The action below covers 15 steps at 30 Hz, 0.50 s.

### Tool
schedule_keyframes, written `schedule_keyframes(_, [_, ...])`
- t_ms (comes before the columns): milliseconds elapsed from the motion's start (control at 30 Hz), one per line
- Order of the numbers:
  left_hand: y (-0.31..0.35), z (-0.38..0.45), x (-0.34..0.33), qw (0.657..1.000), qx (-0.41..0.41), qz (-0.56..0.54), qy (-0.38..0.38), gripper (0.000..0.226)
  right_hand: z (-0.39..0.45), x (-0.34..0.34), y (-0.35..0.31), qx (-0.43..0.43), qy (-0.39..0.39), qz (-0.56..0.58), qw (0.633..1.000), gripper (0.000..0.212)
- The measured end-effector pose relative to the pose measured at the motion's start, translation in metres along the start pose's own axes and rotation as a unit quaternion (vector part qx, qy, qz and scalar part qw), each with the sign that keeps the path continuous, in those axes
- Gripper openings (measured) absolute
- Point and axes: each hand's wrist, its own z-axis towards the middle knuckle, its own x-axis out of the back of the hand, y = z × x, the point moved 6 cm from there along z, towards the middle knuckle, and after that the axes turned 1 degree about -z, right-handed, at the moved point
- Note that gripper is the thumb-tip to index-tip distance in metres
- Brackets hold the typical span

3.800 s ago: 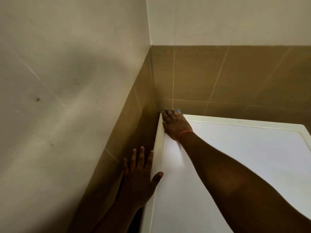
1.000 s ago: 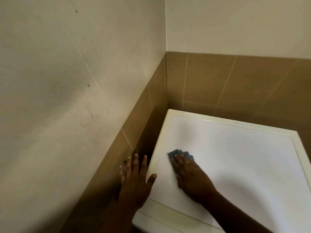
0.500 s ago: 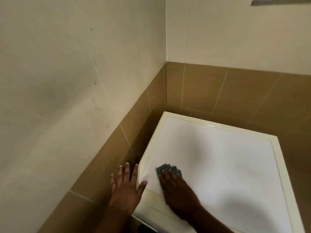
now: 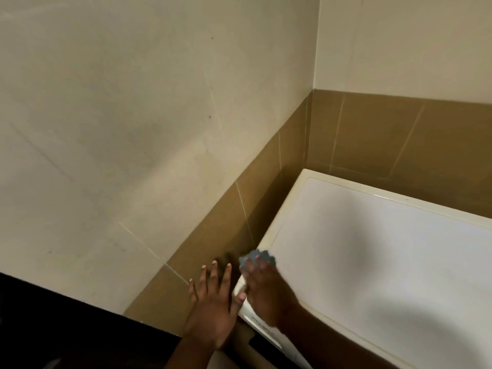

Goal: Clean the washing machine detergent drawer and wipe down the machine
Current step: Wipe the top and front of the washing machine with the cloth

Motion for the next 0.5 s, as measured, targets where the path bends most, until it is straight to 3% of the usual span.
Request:
schedule_keyframes(67, [-0.006,0.003,0.002,1.000,0.000,-0.005,-0.002,0.093,-0.009,-0.001,-0.011,0.075,0.018,-0.035,0.996,0.054])
schedule_keyframes(100, [-0.009,0.005,0.003,1.000,-0.002,-0.006,-0.003,0.094,-0.007,0.000,-0.004,0.059,0.024,-0.040,0.997,0.055])
schedule_keyframes(200, [-0.014,0.011,0.005,1.000,-0.019,-0.003,-0.010,0.092,0.000,-0.003,0.008,-0.096,0.049,-0.010,0.994,0.055])
schedule_keyframes(233, [-0.016,0.014,0.004,1.000,-0.026,-0.002,-0.013,0.089,-0.002,-0.007,-0.005,-0.101,0.043,0.011,0.994,0.054])
schedule_keyframes(333, [-0.021,0.023,0.000,0.998,-0.054,0.009,-0.024,0.089,-0.011,-0.018,-0.041,0.028,0.051,-0.003,0.998,0.049])
schedule_keyframes(367, [-0.022,0.026,0.000,0.997,-0.065,0.009,-0.028,0.092,-0.015,-0.013,-0.031,0.031,0.074,-0.030,0.996,0.050])
schedule_keyframes(400, [-0.024,0.029,0.000,0.996,-0.080,0.003,-0.030,0.093,-0.017,-0.007,-0.013,-0.007,0.087,-0.045,0.995,0.053])
schedule_keyframes(500, [-0.025,0.038,0.004,0.990,-0.131,-0.023,-0.040,0.090,-0.044,0.010,0.053,-0.269,0.115,-0.022,0.956,0.057])
